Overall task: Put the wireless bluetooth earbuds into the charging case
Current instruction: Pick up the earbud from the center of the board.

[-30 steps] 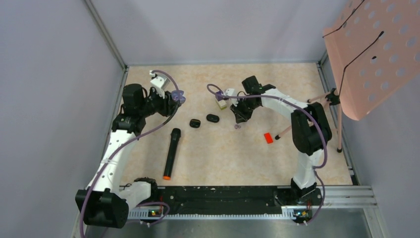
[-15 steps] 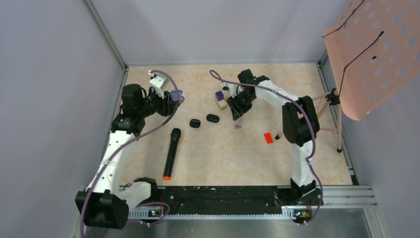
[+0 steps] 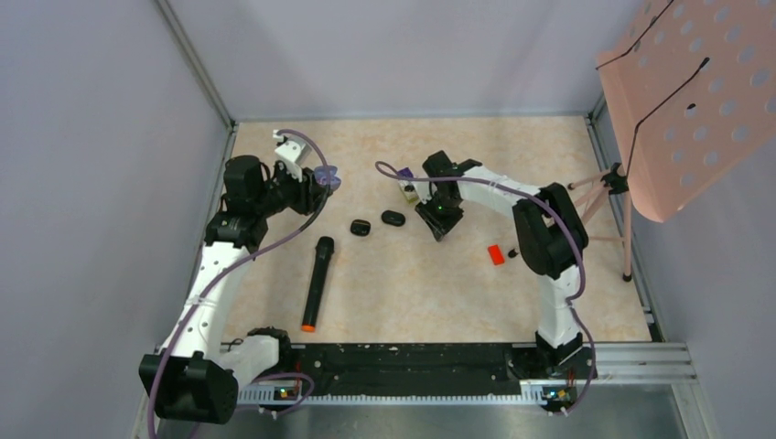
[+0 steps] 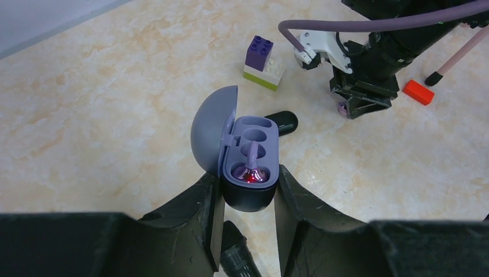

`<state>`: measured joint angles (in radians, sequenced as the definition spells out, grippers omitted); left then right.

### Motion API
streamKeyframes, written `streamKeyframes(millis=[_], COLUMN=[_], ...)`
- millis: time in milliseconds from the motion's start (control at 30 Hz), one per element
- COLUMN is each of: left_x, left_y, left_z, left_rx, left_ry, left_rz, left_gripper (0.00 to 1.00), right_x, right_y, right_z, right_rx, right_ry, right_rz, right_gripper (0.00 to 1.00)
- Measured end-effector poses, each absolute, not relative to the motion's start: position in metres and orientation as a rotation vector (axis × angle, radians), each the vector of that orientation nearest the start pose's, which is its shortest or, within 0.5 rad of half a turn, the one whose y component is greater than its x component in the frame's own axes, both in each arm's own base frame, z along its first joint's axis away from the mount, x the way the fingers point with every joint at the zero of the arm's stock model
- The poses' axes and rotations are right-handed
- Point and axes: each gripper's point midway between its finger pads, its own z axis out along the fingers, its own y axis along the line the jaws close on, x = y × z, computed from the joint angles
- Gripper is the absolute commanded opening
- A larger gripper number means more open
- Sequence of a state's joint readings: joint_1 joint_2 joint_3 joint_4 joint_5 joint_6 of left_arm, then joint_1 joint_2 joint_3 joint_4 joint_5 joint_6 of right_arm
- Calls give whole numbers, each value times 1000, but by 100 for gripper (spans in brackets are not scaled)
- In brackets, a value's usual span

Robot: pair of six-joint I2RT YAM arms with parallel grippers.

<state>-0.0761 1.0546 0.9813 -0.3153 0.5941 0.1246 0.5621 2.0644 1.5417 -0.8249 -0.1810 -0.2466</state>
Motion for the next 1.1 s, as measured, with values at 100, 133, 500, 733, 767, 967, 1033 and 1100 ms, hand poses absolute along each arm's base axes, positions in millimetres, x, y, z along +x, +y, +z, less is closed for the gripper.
streamKeyframes(millis=[100,133,500,733,767,967,1033,1100], left_x=[319,319,316,312,311,310,309,308], left_y=[-119,-119,-121,-118,-118,-113,-112,-112], left_z=[262,262,259,264,264,259,257,254], left_rx=[570,567,560,570,573,599,606,612], left_ry=[1840,1839,1836,1820,1820,1830,1838,1848], left_rz=[-551,-555,-571,-549,-542,-507,-501,-499], left_gripper=[0,0,0,0,0,0,0,0], right_x=[324,320,269,311,322,352,350,348], right_y=[221,217,196,208,204,199,204,209], right_z=[23,23,40,68,71,55,43,31], right_rx=[-1228,-1260,-1884,-1872,-1874,-2016,-2070,-2124], right_ry=[2639,2617,1983,1726,1678,1418,1350,1284], right_rz=[269,260,347,361,334,266,293,333], right_gripper=[29,28,26,26,27,44,46,46])
